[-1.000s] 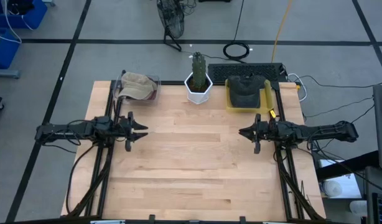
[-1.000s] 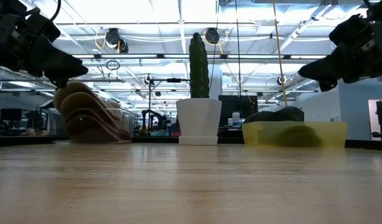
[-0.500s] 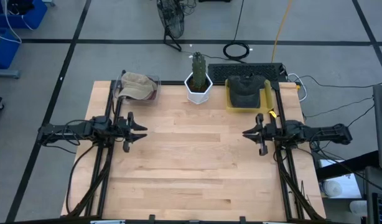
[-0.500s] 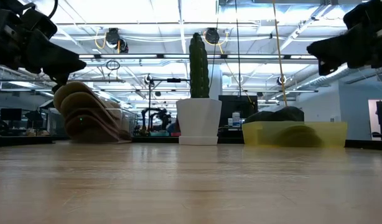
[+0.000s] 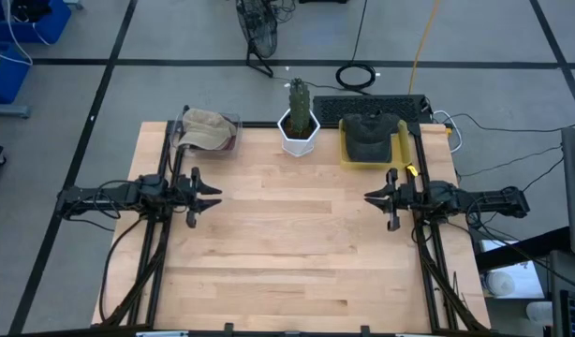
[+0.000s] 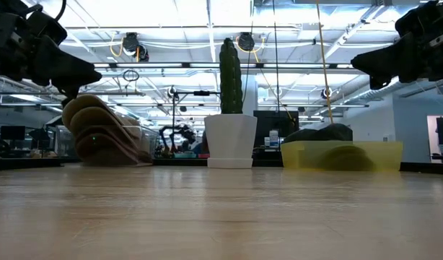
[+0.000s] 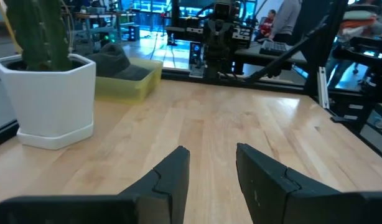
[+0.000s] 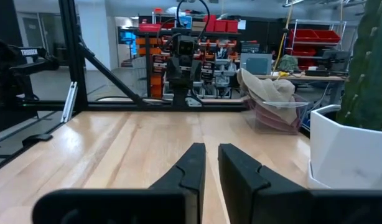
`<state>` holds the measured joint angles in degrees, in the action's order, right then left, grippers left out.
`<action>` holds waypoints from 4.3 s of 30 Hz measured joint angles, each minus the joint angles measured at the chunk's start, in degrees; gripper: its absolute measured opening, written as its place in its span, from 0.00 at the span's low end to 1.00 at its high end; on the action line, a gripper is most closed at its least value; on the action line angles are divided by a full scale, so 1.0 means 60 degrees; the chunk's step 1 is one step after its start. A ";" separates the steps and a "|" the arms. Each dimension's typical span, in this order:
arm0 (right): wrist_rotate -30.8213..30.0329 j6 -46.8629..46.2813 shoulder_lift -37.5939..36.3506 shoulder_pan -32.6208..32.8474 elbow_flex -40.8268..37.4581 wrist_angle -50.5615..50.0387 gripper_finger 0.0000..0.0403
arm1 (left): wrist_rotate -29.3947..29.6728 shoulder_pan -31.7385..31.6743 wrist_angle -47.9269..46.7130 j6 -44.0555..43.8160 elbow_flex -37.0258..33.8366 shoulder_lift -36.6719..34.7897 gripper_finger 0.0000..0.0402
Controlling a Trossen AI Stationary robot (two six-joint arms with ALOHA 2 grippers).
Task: Pick & Place hat
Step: Return to Home Position
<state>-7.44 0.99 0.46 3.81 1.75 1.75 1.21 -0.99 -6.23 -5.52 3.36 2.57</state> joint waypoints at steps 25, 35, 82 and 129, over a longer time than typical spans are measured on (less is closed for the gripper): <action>-0.0482 0.0452 0.0009 0.0000 -0.0148 0.0380 0.07 | 0.0062 0.0000 0.0011 -0.0062 0.0000 0.0004 0.34; -0.0514 0.0452 0.0013 -0.0004 -0.0148 0.0327 0.00 | 0.0084 0.0000 0.0934 -0.0661 -0.0022 0.0004 0.34; -0.0495 0.0444 0.0020 -0.0004 -0.0148 0.0158 0.00 | 0.0215 -0.0001 0.0049 0.0674 0.0000 0.0007 0.01; -0.0496 0.0459 0.0020 -0.0003 -0.0148 0.0165 0.00 | 0.0303 -0.0004 0.0060 0.0627 0.0000 0.0007 0.16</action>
<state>-10.42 3.75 0.58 3.80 0.86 2.74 3.03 -1.02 -5.87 -1.76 3.36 2.61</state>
